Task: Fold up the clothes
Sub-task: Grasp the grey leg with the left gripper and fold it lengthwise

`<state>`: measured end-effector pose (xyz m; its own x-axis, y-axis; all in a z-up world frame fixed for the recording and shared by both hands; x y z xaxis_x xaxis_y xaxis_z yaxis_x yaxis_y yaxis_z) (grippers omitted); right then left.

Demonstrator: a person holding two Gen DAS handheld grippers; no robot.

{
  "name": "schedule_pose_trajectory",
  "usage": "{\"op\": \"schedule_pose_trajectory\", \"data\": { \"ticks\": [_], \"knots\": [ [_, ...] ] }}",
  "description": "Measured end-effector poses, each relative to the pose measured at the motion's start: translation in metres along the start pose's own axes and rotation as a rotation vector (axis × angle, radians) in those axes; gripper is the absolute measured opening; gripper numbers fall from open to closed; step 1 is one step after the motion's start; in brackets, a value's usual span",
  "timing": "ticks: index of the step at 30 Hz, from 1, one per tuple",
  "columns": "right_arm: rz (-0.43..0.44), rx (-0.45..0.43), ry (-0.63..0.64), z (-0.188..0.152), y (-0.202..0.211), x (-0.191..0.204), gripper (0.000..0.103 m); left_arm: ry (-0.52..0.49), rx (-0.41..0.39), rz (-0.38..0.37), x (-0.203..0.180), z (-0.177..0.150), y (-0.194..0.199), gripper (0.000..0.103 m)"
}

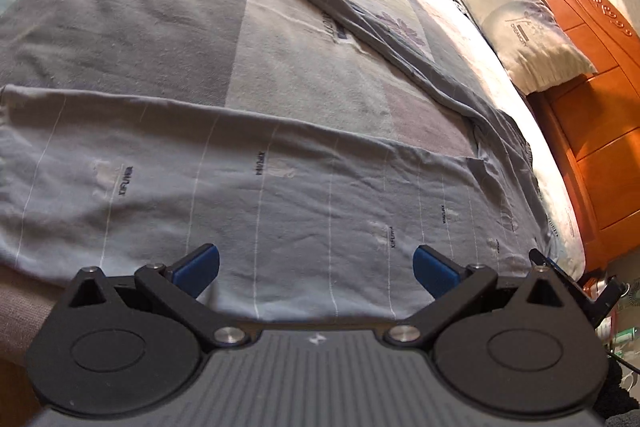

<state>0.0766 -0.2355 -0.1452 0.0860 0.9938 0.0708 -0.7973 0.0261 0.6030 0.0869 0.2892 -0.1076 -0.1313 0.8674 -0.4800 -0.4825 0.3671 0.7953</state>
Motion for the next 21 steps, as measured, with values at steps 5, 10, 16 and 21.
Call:
{"op": "schedule_pose_trajectory", "data": {
  "ticks": [5,10,16,21],
  "knots": [
    [0.007,-0.002,-0.012,0.000,0.001,-0.001,0.103,0.066,-0.060,0.112,0.039,0.005,0.021,0.102],
    [0.014,-0.003,-0.021,0.000,0.002,-0.002,0.103,0.095,-0.094,0.256,0.056,0.020,0.034,0.102],
    [0.006,-0.001,-0.013,0.000,0.002,-0.001,0.103,0.096,-0.173,0.105,0.059,0.046,0.034,0.102],
    [0.006,0.000,-0.014,0.000,0.001,-0.001,0.103,0.077,-0.192,0.179,0.065,0.053,0.039,0.102]
  ]
}}
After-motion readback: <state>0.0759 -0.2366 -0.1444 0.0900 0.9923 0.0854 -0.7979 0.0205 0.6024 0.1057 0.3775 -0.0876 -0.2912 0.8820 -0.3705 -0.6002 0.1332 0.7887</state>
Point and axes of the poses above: each gripper's, at about its wrist camera, not at the fingertips, and y roughly against the way its jaws point, x to its left, z to its top, the point moved 3 cm from there along -y, roughly the way its jaws point, and after that the axes turned 1 degree about y, right-handed, at the moved point
